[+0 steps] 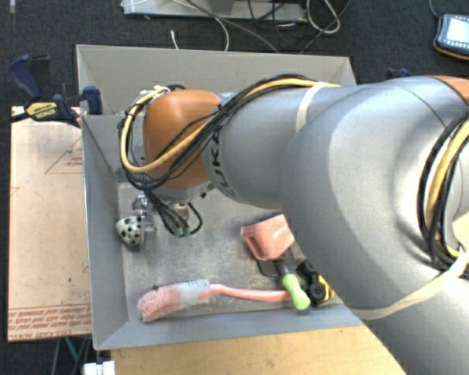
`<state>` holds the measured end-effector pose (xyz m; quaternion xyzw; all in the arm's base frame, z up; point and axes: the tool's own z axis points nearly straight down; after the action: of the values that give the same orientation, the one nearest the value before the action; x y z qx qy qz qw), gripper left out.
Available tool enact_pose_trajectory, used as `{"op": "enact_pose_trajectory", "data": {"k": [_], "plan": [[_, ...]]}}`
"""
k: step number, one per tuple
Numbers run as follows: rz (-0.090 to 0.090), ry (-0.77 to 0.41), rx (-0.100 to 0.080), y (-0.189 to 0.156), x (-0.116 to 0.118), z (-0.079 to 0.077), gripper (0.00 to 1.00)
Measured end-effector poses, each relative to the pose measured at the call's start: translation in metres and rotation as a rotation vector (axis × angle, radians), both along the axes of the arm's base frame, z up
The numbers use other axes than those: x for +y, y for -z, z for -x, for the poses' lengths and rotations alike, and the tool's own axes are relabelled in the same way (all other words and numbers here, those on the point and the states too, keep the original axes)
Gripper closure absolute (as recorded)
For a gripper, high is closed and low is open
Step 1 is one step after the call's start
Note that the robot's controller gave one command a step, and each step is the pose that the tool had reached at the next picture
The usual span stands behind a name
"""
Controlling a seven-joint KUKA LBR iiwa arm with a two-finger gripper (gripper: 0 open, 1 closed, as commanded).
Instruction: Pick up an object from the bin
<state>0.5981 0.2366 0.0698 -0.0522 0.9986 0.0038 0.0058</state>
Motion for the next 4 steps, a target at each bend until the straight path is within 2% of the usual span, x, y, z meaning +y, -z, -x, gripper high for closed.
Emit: {"op": "enact_pose_trajectory", "data": {"k": [2,3,4], "plan": [[-0.001,0.002,-0.001,-0.004,-0.002,0.003,1.00],[-0.001,-0.001,0.001,0.001,-0.004,0.013,1.00],[-0.003,-0.018,-0.003,0.000,0.001,0.012,1.00]]}}
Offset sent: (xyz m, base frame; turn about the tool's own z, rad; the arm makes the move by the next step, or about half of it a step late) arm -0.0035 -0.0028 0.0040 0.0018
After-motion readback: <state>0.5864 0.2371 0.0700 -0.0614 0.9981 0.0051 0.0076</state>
